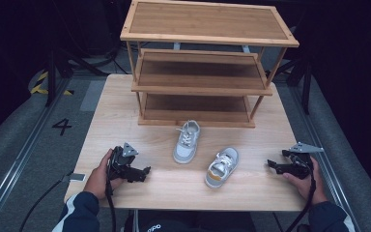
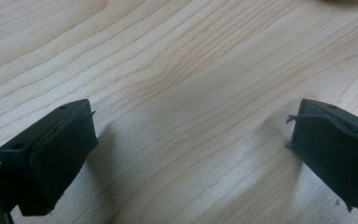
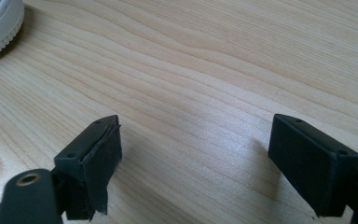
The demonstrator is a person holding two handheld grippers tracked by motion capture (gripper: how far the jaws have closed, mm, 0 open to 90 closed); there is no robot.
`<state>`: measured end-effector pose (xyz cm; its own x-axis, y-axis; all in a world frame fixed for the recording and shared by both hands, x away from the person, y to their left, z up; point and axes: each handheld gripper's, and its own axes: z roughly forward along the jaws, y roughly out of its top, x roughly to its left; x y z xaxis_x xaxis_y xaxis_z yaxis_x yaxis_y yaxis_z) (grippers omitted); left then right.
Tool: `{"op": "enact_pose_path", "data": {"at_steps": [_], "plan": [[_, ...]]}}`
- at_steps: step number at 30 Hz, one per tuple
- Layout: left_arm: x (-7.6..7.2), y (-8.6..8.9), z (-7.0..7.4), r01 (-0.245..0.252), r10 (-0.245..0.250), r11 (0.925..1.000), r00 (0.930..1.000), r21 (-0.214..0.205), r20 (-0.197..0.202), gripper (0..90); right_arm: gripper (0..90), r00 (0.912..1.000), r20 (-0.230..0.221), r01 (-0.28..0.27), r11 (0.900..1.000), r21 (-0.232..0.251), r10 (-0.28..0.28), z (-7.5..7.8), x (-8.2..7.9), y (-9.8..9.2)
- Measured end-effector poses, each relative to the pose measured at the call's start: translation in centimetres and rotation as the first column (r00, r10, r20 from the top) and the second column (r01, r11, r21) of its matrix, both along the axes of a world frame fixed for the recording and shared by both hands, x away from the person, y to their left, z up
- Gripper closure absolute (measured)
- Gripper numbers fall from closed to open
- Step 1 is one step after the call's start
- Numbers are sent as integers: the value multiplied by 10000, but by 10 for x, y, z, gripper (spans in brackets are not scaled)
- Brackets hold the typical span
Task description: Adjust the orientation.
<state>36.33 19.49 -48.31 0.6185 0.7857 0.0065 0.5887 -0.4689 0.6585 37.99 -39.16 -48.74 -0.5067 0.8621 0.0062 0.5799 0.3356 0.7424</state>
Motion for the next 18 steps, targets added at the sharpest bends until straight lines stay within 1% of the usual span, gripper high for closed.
{"op": "enact_pose_path", "data": {"at_steps": [1, 2, 3, 5, 6, 8, 9, 11, 14, 16, 17, 18], "plan": [[0, 0, 0, 110, -110, 9999, 9999, -98, -19, 17, 177, 10000, -1, -4, 10000, -1, 4, 0, 0, 0], [-1, 0, 0, 266, -267, 9996, 9996, -88, -11, 60, 177, 10000, -5, -6, 10000, 1, 6, 0, 0, 0], [-3, -2, 0, 456, -455, 9989, 9989, -139, 88, 60, 177, 10000, -5, -6, 10000, 1, 6, 0, 0, 0], [-7, -6, 1, 638, -635, 9976, 9979, -255, 123, 105, 176, 10000, -7, -5, 10000, 0, 5, 0, 0, 0], [-8, -8, 0, 691, -688, 9973, 9976, -249, 121, 107, 176, 10000, -6, -9, 10000, 0, 9, 0, 0, 0], [-10, -12, 1, 788, -785, 9968, 9968, -156, 175, 107, 176, 10000, -6, -18, 10000, 1, 18, 0, 0, 0], [-12, -15, 1, 848, -847, 9962, 9964, -189, 95, 107, 177, 10000, -8, -18, 10000, 1, 18, 0, 0, 0], [-12, -17, 1, 945, -943, 9954, 9955, -180, 118, 118, 177, 10000, 0, -20, 10000, -7, 20, 0, 0, 0], [-12, -24, 4, 1069, -1070, 9942, 9942, -87, -133, 134, 177, 10000, 8, -17, 10000, -17, 17, 0, 0, 0], [-12, -31, 5, 1189, -1189, 9928, 9929, 123, -23, 154, 177, 10000, -9, -17, 10000, 3, 17, 0, 0, 0], [-12, -38, 6, 1360, -1360, 9905, 9907, 187, 16, 157, 177, 10000, -4, -20, 10000, -1, 20, 0, 0, 0], [-12, -38, 6, 1360, -1360, 9905, 9907, 187, 16, 162, 177, 10000, -4, -20, 10000, -1, 20, 0, 0, 0]]}}
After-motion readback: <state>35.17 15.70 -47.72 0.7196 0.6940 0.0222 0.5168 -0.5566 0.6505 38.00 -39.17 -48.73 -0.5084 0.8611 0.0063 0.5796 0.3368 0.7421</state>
